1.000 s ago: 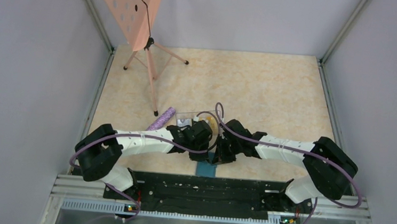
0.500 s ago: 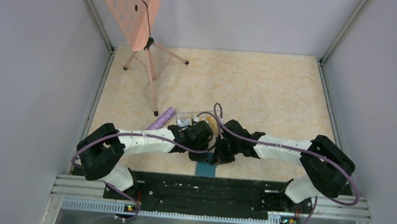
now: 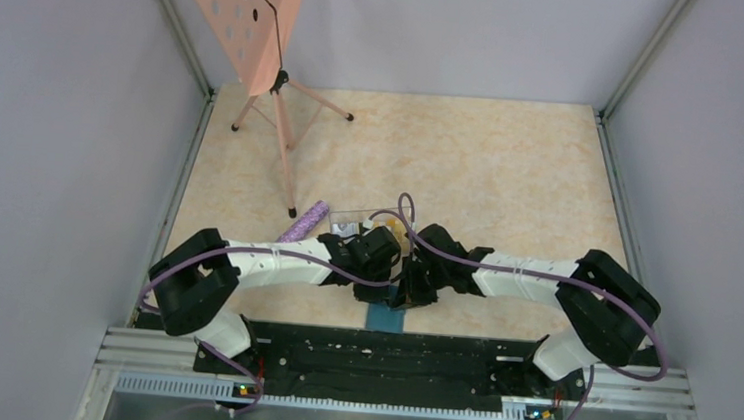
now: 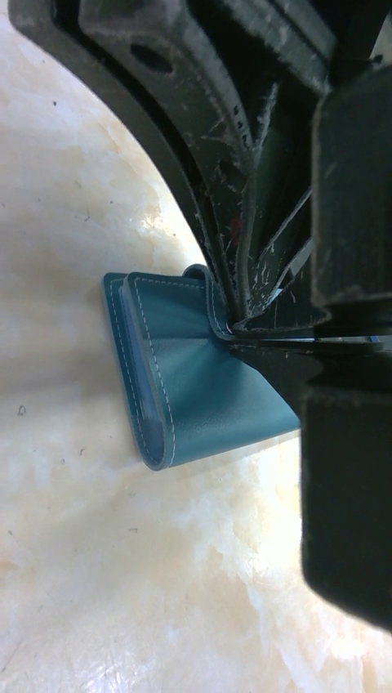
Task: Put the credit cards into the card holder
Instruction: Close the card holder at the corner of the board.
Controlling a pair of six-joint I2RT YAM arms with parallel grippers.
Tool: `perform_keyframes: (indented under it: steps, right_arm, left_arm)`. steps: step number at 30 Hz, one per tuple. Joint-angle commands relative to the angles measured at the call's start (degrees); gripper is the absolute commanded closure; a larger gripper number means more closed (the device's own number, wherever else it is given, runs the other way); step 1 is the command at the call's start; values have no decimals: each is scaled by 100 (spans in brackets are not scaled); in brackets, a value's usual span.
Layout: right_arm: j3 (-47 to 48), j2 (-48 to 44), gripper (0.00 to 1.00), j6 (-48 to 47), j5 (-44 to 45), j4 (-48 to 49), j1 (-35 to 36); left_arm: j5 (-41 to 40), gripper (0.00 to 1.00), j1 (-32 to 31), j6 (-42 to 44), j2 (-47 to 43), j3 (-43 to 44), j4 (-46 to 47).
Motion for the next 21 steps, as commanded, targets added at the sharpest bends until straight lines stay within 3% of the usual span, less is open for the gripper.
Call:
perform_keyframes:
  steps: [1,21]
  right_arm:
    - [79,265,100,-15,137,105,133]
    - [72,-66,100,-12,298,52,137]
  left_arm:
    - [-166,100,-42,45,260,39,-392]
    - [-221,100,-169,-140,512,-175,-461]
